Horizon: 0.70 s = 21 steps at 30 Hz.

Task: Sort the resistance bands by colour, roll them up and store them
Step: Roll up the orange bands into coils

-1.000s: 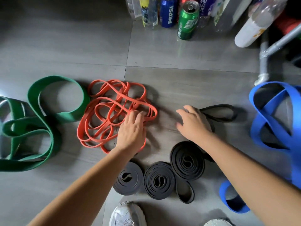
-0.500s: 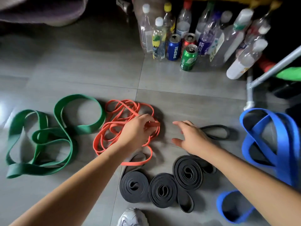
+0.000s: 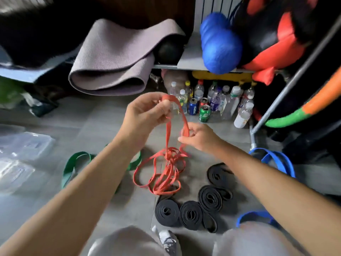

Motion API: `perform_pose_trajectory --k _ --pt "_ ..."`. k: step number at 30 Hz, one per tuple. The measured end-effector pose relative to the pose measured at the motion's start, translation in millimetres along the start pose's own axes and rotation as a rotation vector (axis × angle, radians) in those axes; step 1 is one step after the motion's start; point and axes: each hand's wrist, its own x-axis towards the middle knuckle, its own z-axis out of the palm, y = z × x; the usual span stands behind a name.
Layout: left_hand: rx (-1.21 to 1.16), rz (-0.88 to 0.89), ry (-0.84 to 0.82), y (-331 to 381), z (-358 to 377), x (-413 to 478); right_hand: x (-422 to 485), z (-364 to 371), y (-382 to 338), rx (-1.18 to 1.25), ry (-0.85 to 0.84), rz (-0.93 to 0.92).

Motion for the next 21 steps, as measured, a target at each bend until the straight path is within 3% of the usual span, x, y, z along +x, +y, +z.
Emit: perform_pose_trajectory --k 3,7,9,15,21 --pt "-0.029 0.020 0.001 36 -2 -25 -15 -5 -33 0.044 0.020 -0.012" --pt "-0.040 0.034 -0.086 76 8 -66 -48 8 -77 0.058 -0.193 -0.037" --pt "-0.060 0.039 -0.082 94 14 -82 -67 22 -88 0.029 -0.205 0.001" --pt "-0.029 0.048 0.006 118 -2 -125 -120 17 -82 -0.114 0.019 0.103" --pt "0.032 -0.004 0.146 125 -12 -143 -130 -36 -163 0.238 0.295 -0.127"
